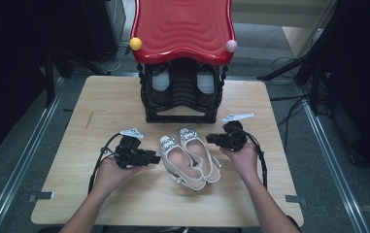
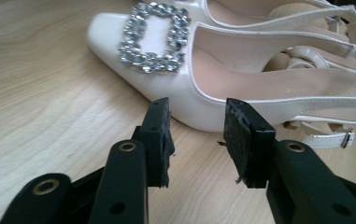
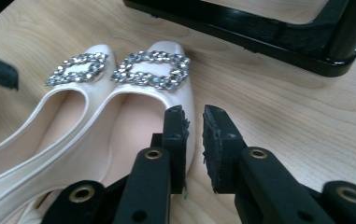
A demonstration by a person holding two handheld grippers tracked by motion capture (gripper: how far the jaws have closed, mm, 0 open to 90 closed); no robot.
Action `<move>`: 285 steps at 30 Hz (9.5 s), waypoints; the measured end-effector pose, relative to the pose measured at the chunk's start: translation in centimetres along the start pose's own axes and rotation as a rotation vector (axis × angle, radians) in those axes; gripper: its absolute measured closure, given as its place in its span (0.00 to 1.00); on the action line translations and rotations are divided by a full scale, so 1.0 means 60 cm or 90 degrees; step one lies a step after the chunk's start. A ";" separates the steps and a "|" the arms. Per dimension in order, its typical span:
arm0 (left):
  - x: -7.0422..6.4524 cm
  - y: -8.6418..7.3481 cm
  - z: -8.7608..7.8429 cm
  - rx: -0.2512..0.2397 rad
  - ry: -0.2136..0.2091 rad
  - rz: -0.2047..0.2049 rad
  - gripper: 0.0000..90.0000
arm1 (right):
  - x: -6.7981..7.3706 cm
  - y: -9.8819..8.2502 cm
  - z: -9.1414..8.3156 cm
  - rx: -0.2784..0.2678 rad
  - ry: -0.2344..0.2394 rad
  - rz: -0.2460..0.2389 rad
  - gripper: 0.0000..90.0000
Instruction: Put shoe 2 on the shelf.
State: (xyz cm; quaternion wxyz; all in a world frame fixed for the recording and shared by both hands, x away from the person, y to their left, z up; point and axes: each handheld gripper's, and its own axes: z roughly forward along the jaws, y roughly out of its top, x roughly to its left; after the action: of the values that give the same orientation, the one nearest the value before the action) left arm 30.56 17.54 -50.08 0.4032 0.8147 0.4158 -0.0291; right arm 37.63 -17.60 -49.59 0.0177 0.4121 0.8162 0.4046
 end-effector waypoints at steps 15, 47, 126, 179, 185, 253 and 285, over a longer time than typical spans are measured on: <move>0.029 0.009 -0.032 -0.009 0.030 -0.003 0.54 | 0.044 0.000 -0.023 -0.003 0.011 -0.012 0.79; 0.054 0.025 -0.032 -0.035 0.037 0.002 0.51 | 0.142 0.015 0.031 0.125 0.002 -0.042 0.66; 0.087 -0.063 -0.147 -0.089 0.101 -0.038 0.41 | 0.218 0.204 0.014 0.322 0.201 -0.418 0.96; 0.075 -0.003 -0.076 -0.047 0.047 0.025 0.42 | 0.162 0.568 -0.249 -0.180 -0.036 0.095 0.96; 0.074 -0.002 -0.074 -0.046 0.043 0.029 0.42 | 0.148 0.586 -0.225 -0.218 -0.094 0.149 0.96; 0.071 0.004 -0.063 -0.030 0.040 0.038 0.42 | 0.113 0.539 -0.246 -0.259 -0.153 0.093 0.44; 0.070 0.005 -0.054 -0.012 0.045 0.053 0.42 | -0.012 0.434 -0.288 -0.242 -0.183 0.121 0.41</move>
State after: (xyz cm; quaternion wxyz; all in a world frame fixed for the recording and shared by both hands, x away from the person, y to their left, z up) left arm 32.55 22.39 -49.31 0.3969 0.8278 0.3960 0.0203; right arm 48.99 -20.57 -20.60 0.1725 0.5292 0.6722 0.4882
